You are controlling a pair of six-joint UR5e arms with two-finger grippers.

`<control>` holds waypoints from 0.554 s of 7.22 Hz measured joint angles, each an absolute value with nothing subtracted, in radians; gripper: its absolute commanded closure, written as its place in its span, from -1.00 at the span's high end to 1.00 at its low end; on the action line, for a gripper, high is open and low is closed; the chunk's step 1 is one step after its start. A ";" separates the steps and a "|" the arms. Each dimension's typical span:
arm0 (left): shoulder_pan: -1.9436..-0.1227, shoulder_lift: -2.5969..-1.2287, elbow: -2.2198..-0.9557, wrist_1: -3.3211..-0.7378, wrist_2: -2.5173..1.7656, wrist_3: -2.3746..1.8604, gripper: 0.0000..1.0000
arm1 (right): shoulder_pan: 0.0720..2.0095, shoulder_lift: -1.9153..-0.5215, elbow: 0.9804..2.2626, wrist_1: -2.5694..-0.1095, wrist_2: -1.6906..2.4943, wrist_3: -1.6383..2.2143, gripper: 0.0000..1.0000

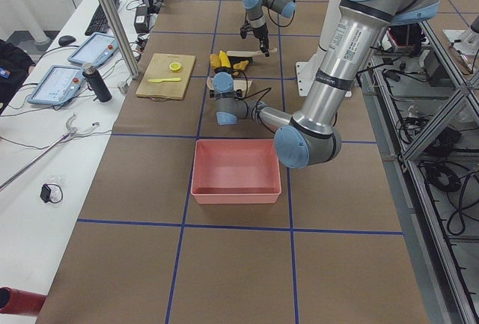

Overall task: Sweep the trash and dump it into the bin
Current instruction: 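Sweep the ginger root into the dustpan with the right gripper's brush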

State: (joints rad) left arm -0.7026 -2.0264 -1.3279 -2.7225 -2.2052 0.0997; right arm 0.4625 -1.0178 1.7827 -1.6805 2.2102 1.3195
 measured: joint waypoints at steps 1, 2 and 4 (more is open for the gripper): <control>-0.703 -2.026 -1.328 -2.722 -2.205 0.100 0.94 | 0.462 -0.976 1.751 -1.679 2.210 1.339 -1.00; -0.703 -2.026 -1.328 -2.721 -2.204 0.100 0.94 | 0.460 -0.934 1.719 -1.678 2.210 1.358 -1.00; -0.703 -2.026 -1.328 -2.721 -2.204 0.100 0.94 | 0.456 -0.877 1.679 -1.677 2.210 1.386 -1.00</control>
